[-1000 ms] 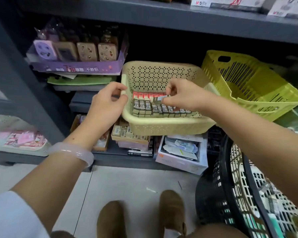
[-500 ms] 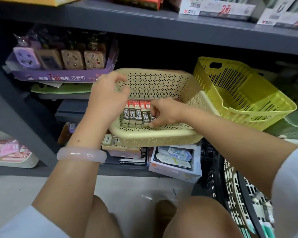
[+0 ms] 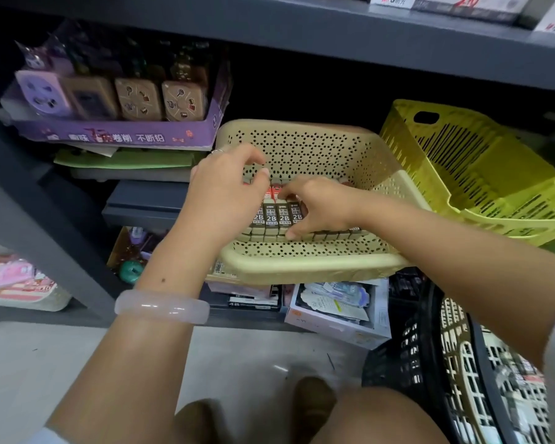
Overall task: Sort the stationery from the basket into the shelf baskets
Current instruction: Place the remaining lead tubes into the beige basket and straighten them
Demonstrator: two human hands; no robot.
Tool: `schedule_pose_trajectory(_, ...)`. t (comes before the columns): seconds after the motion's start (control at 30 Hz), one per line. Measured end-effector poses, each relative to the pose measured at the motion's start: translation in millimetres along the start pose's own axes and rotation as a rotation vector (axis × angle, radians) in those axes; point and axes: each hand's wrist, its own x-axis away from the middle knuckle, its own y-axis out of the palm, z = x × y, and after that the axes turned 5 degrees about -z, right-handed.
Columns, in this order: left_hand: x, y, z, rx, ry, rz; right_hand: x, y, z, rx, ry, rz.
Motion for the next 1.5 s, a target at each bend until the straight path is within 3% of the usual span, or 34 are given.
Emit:
schedule_pose_trajectory(0.3, 1, -3, 0, 0.013, 0.026, 0.007, 4, -4, -2, 0.021, -0.013, -0.006)
schedule_pose_trajectory(0.4, 12, -3, 14, 0.057, 0.057, 0.039, 28, -18, -4, 0.001, -0.039, 0.116)
schedule_pose_trajectory(0.6, 62, 24, 84, 0.373, 0.195, -0.109, 140, -38, 3, -0.483, -0.039, 0.244)
schedule_pose_trajectory(0.73, 85, 71, 131, 0.414, 0.303, -0.327, 218, -17, 34, -0.661, 0.055, 0.293)
schedule_pose_trajectory(0.83, 98, 117, 155, 0.278, 0.390, -0.508, 251, 23, 68, -0.704, 0.202, 0.250)
schedule_pose_trajectory(0.93, 110, 158, 163, -0.041, 0.566, -0.718, 264, 72, 102, -0.698, 0.350, 0.111)
schedule_pose_trajectory(1.0, 113, 171, 160, -0.297, 0.703, -0.791, 267, 101, 124, -0.672, 0.420, -0.010)
schedule_pose_trajectory(1.07, 108, 172, 154, -0.379, 0.740, -0.822, 269, 123, 143, -0.666, 0.469, -0.094)
schedule_pose_trajectory(1.23, 101, 169, 154, -0.551, 0.693, -0.798, 278, 151, 177, -0.400, 0.520, -0.220)
schedule_pose_trajectory(1.4, 90, 193, 172, -0.919, 0.484, -0.751, 297, 175, 197, -0.253, 0.610, -0.321)
schedule_pose_trajectory(1.5, 95, 238, 190, -0.779, 0.397, -0.808, 288, 193, 188, -0.228, 0.662, -0.264)
